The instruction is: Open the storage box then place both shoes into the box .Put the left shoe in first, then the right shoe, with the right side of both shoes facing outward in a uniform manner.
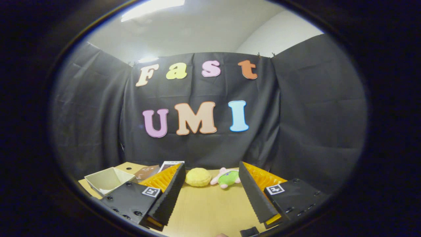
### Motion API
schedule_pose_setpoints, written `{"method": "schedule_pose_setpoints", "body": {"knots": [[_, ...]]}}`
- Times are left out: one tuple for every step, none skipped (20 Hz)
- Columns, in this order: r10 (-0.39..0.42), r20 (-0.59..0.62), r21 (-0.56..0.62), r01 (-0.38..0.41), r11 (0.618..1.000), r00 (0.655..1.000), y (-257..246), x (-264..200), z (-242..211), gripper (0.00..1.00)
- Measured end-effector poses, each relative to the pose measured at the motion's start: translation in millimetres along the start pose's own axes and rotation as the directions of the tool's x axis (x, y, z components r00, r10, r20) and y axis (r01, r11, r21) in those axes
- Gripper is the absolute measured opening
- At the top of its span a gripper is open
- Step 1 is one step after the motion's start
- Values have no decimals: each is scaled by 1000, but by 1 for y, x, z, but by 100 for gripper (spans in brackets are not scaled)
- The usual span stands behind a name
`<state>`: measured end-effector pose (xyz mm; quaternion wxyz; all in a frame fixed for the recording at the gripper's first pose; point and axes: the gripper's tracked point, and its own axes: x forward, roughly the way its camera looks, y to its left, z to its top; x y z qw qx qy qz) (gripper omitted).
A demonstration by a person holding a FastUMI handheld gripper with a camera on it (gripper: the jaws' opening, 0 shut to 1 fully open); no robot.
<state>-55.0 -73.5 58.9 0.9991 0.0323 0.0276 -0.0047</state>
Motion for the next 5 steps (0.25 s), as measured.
{"method": "schedule_pose_setpoints", "body": {"knots": [[-6, 5, 4, 6, 1000, 1000, -5, 0, 1, 100], [-12, 9, 7, 12, 1000, 1000, -8, 1, 2, 100], [-18, 12, 7, 18, 1000, 1000, -11, 2, 3, 100], [-21, 21, 7, 21, 1000, 1000, -14, 2, 5, 100], [-24, 27, 6, 23, 1000, 999, -15, 4, 7, 100]]}}
